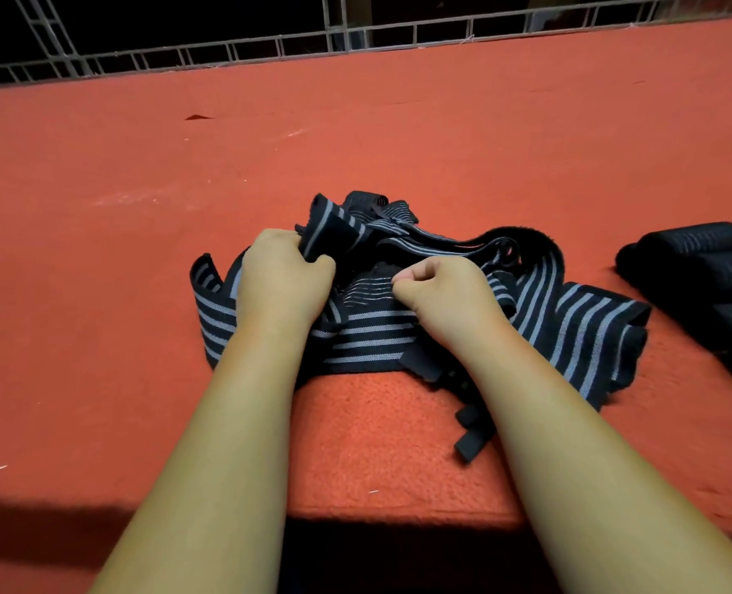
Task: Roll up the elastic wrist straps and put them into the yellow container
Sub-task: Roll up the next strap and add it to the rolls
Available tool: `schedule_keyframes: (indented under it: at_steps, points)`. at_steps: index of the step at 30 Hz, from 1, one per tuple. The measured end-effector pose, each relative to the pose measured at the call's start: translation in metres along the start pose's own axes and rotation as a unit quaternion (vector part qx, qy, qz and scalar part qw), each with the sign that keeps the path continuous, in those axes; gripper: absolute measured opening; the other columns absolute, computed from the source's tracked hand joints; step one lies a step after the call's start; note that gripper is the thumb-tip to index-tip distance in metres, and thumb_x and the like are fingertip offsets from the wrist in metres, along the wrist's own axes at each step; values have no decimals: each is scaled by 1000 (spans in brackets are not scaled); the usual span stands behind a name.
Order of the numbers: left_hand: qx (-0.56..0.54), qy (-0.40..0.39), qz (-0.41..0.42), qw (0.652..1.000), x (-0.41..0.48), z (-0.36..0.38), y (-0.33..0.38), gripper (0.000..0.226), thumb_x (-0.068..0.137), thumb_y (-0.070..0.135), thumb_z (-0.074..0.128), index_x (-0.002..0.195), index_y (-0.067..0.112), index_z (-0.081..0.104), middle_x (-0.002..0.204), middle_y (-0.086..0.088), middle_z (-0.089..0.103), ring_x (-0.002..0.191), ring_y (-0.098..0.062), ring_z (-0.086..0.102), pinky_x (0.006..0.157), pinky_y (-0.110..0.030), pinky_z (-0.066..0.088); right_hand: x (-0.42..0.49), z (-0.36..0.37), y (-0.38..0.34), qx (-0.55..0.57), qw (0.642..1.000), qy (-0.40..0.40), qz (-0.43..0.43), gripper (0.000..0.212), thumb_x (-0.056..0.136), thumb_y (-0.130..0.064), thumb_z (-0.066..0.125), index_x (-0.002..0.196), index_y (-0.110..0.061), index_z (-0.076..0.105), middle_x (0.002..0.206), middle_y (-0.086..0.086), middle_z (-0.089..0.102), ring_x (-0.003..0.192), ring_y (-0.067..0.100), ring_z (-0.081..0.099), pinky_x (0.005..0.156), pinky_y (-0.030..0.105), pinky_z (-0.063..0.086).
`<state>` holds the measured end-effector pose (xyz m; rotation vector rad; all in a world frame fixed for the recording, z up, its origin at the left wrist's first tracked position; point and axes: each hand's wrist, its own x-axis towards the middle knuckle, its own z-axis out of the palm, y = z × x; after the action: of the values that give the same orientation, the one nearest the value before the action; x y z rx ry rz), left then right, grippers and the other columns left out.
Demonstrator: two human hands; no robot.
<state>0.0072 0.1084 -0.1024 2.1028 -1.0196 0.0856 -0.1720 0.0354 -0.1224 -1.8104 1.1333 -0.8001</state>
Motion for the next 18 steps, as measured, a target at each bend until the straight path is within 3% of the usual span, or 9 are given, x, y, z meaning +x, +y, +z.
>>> schedule_keyframes:
  at_steps: [2, 4, 6, 9, 11, 13, 14, 16, 18]
  points:
    - [12, 38, -10, 999, -4, 2, 4, 11, 87, 18, 65, 93, 11, 59, 103, -6, 54, 87, -29, 54, 69, -37, 42, 3, -3, 3, 50, 999, 16, 3, 22, 89, -18, 65, 93, 1, 75, 67, 1, 56, 60, 12, 44, 51, 28, 34]
    - [23, 85, 32, 996, -8, 6, 8, 41, 86, 5, 68, 123, 18, 56, 129, -7, 45, 116, -32, 52, 92, -47, 50, 4, -6, 3, 137, 990, 29, 11, 19, 90, -17, 67, 95, -1, 77, 71, -2, 59, 65, 14, 48, 62, 28, 38]
    - [49, 111, 148, 981, -7, 6, 15, 68, 80, -8, 63, 136, 30, 56, 149, -11, 43, 137, -36, 45, 113, -52, 45, 5, -8, 0, 241, 969, 39, 33, 12, 92, -17, 74, 87, -14, 85, 78, -5, 77, 72, 14, 67, 71, 33, 53]
    - [18, -12, 338, 941, 0, 6, 21, 56, 81, 9, 49, 125, 31, 76, 148, -1, 59, 145, -33, 48, 120, -56, 40, 11, -10, -3, 375, 925, 39, 49, 10, 87, -18, 79, 93, -11, 82, 90, 6, 81, 84, 20, 75, 83, 42, 61]
    - [27, -163, 310, 936, -3, 0, 26, 67, 76, 21, 46, 138, 32, 70, 150, 10, 62, 158, -24, 36, 130, -57, 25, 12, -17, -6, 465, 883, 33, 46, 14, 94, -9, 73, 106, -4, 77, 87, 8, 79, 81, 21, 75, 79, 40, 62]
    - [91, -259, 237, 932, -8, -3, 29, 83, 74, 33, 49, 157, 31, 51, 164, 12, 48, 167, -16, 11, 136, -52, 1, 11, -24, -9, 542, 840, 14, 39, 11, 101, 3, 63, 110, 1, 69, 84, 9, 77, 80, 23, 75, 78, 41, 64]
    - [121, -272, 222, 928, -11, -2, 29, 86, 76, 39, 51, 161, 31, 45, 169, 12, 40, 167, -16, 4, 135, -52, -5, 8, -27, -11, 567, 823, 4, 36, 11, 102, 6, 61, 110, 2, 67, 85, 11, 76, 81, 25, 75, 79, 42, 65]
    - [152, -248, 216, 932, -13, 2, 30, 70, 89, 43, 58, 158, 37, 49, 170, 17, 36, 168, -17, 1, 133, -58, -8, 5, -28, -14, 593, 805, -9, 29, 12, 101, 7, 61, 112, 3, 65, 88, 13, 75, 83, 27, 75, 82, 44, 66]
    - [168, -188, 196, 948, -13, 5, 30, 49, 101, 30, 57, 149, 41, 60, 166, 20, 42, 167, -18, 6, 132, -61, -8, 2, -26, -18, 606, 795, -15, 24, 11, 101, 7, 62, 110, 2, 66, 90, 15, 74, 85, 27, 75, 89, 47, 66]
